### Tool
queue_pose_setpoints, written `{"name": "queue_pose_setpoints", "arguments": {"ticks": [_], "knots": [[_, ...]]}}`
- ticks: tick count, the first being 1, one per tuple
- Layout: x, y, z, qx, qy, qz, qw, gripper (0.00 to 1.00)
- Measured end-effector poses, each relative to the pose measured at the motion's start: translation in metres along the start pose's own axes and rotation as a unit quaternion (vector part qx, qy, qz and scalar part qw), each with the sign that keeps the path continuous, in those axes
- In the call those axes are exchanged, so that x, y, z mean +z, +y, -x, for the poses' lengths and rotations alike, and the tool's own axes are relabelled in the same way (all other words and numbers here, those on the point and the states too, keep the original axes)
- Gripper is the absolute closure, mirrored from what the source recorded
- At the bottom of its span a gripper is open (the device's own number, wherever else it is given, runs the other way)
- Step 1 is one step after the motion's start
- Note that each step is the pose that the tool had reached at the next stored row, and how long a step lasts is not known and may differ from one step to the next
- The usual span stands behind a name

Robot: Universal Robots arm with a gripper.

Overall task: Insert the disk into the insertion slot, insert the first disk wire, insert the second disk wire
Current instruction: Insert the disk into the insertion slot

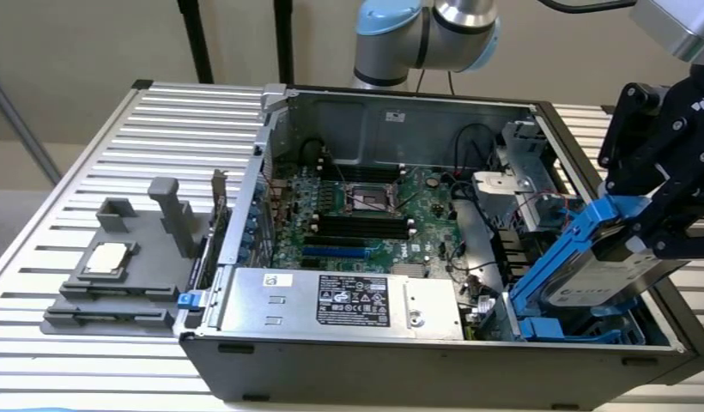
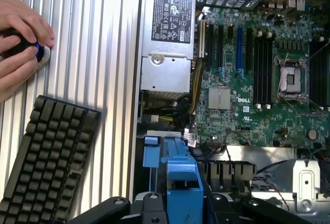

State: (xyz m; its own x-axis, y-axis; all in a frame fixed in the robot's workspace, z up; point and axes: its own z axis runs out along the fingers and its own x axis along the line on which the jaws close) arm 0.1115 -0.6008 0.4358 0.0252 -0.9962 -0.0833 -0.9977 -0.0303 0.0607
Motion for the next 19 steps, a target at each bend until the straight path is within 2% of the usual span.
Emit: {"name": "queue_pose_setpoints", "arguments": {"ticks": [10, 19], "knots": [[0.0025, -0.0002, -0.0014, 0.000, -0.0001, 0.0059, 1.0000, 0.67], [0.0046, -0.0027, -0.0028, -0.003, 0.0000, 0.0071, 1.0000, 0.67]]}}
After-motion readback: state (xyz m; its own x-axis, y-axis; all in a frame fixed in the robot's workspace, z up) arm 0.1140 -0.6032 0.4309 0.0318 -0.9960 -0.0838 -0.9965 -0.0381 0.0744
